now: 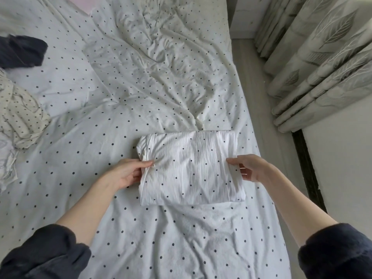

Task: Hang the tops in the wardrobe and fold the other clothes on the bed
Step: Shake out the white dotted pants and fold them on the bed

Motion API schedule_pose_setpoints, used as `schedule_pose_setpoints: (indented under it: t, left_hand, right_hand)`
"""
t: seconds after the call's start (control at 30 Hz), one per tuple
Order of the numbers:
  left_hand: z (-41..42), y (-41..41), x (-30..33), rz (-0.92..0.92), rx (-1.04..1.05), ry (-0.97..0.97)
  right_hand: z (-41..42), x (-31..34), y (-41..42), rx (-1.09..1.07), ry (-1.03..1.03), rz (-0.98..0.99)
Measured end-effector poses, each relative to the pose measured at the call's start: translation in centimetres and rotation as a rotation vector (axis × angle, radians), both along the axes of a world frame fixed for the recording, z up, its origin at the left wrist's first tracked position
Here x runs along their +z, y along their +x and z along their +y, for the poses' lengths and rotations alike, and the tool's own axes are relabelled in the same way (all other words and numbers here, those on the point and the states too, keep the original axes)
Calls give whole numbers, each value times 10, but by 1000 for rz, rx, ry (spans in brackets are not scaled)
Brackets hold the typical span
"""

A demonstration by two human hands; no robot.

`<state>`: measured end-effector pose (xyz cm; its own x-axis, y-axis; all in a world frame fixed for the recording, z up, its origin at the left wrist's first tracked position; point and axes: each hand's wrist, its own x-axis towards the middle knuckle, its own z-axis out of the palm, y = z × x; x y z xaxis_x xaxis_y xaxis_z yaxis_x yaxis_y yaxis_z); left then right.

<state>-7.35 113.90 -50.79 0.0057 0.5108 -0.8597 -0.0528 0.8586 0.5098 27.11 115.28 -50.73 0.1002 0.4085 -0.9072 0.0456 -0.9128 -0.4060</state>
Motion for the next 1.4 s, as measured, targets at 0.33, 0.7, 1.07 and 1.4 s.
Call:
schedule_pose_setpoints:
  t: [0.33, 0.7, 1.07, 1.4]
  left_hand:
    - [1, 60, 80, -111, -285, 191]
    - [-121, 146, 195, -444, -974, 300]
    - [-376, 213, 272, -655, -1674, 264]
    - [-658, 159, 316, -878, -2065, 181]
  right_hand:
    - [-114, 134, 39, -303, 192, -101]
    - [-427, 280, -26, -807, 331, -302]
    - [-740, 338, -193, -1487, 309, -456]
    - [-952, 378, -397, -1943, 305, -676]
